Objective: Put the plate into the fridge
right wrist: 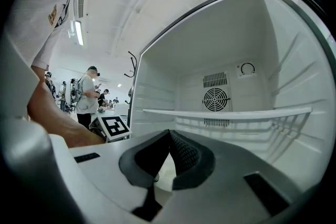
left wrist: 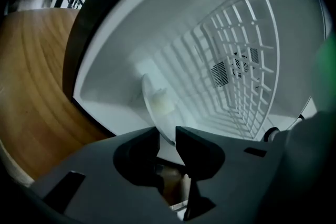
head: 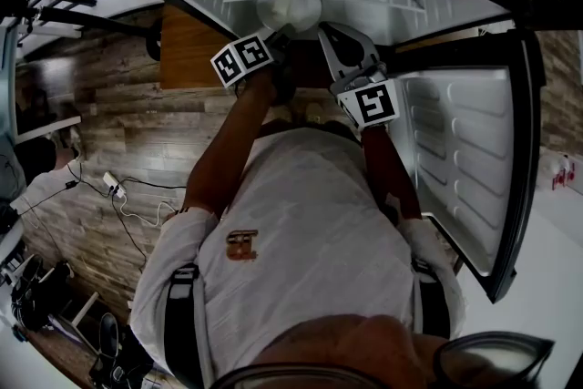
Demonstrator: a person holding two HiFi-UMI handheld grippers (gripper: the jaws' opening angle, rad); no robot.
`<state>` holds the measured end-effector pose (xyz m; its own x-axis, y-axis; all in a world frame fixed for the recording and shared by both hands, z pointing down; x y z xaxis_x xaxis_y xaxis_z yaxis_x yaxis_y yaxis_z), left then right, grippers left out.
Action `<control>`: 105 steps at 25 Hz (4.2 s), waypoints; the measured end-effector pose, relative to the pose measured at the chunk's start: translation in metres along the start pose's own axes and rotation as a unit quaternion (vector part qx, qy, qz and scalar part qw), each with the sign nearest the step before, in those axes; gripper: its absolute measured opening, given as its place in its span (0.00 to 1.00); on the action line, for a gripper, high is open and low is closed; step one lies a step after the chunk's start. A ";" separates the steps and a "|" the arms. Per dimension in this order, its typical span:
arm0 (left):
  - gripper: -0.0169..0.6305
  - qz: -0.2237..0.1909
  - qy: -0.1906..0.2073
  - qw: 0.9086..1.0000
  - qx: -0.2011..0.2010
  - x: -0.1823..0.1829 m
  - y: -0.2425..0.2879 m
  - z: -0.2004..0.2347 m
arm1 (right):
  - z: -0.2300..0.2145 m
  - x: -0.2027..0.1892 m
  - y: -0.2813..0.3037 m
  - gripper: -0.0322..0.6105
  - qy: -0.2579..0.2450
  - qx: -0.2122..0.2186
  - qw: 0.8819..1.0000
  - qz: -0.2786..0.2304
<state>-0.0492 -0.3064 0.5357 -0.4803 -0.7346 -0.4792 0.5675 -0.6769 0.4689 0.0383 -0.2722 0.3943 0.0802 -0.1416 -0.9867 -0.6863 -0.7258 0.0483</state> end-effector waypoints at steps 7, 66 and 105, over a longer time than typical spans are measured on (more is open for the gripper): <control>0.18 0.045 0.051 0.998 -0.016 -0.002 0.000 -0.002 | 0.001 -0.002 0.005 0.10 0.002 0.005 1.000 0.005; 0.07 -0.117 0.423 0.895 -0.079 0.008 -0.067 -0.068 | 0.012 -0.011 0.002 0.10 0.020 0.043 0.999 0.019; 0.05 -0.247 0.522 0.805 -0.137 0.014 -0.121 -0.149 | 0.050 0.030 -0.031 0.10 -0.006 0.060 0.995 -0.077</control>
<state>-0.0246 -0.2278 0.3622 0.0502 0.1562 -0.9864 0.6742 -0.7340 -0.0819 0.0256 -0.2199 0.3554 0.1833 -0.0252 -0.9827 -0.7477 -0.6526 -0.1227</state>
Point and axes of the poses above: the fingertips, and each gripper's own axes: y forward along the fingers, z to its left, x out of its top, the point moved 2 cm from there along -y, backward along the fingers, and after that the axes turned 12 degrees about y, right-handed, at the moved point
